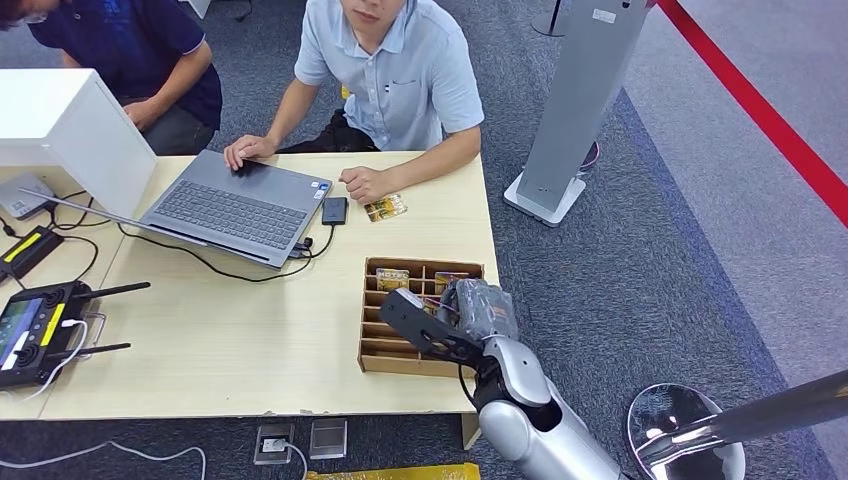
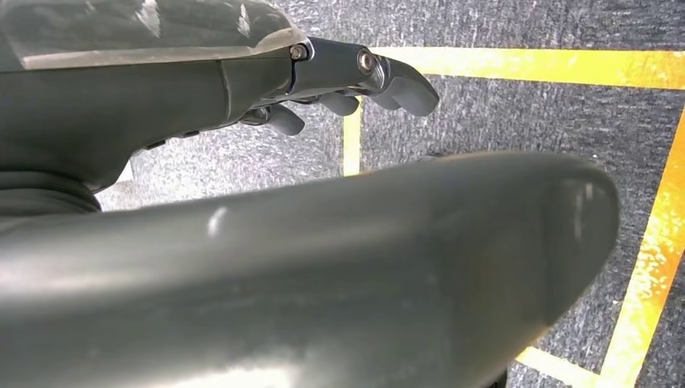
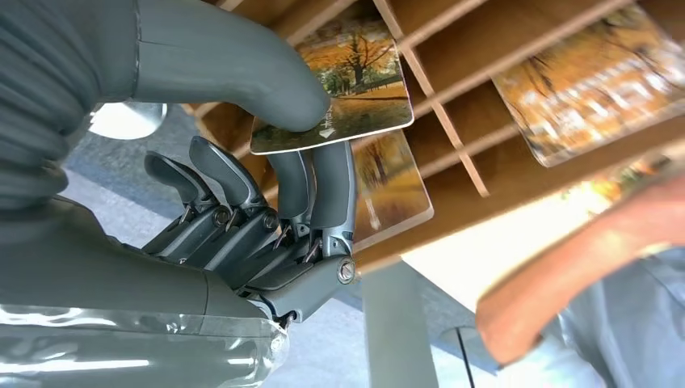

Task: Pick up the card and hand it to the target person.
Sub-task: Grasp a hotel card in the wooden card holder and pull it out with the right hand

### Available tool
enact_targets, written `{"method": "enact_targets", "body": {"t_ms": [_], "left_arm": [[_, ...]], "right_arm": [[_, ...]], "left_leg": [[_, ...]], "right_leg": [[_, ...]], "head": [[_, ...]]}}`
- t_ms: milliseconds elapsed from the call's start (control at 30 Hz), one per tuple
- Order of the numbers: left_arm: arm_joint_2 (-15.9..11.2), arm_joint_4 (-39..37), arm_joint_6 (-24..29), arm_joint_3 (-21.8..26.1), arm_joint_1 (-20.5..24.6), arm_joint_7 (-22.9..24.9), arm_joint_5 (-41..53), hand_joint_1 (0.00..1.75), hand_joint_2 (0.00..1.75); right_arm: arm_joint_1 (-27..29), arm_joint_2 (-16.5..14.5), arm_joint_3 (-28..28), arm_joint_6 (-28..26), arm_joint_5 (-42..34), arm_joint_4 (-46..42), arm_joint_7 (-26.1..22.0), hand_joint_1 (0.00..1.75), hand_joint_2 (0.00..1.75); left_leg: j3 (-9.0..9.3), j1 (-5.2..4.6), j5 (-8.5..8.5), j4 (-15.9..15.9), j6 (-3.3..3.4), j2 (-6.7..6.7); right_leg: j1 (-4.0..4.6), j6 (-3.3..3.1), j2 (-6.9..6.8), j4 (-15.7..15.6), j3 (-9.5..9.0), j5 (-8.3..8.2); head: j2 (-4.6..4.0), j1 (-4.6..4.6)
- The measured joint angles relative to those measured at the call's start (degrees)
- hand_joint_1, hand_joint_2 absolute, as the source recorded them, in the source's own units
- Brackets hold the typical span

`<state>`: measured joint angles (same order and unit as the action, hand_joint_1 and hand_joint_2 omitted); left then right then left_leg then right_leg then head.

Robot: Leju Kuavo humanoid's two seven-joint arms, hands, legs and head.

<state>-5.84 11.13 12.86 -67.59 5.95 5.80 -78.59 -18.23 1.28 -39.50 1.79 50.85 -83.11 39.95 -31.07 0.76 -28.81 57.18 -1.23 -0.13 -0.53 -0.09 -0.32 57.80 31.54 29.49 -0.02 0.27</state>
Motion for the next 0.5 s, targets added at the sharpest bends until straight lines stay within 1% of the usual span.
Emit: {"method": "enact_targets", "body": {"t_ms": [500], "left_arm": [[0.0,0.0,-0.1,0.4,0.0,-0.5,-0.5,0.00,0.00]], "right_arm": [[-0.8,3.1,-0.2,-1.2,-0.5,-12.4,0.0,1.68,1.75]], "left_leg": [[0.00,0.00,0.00,0.0,0.00,0.00]], "right_leg": [[0.00,0.00,0.00,0.0,0.00,0.00]], "head": [[0.00,-0.01]]}}
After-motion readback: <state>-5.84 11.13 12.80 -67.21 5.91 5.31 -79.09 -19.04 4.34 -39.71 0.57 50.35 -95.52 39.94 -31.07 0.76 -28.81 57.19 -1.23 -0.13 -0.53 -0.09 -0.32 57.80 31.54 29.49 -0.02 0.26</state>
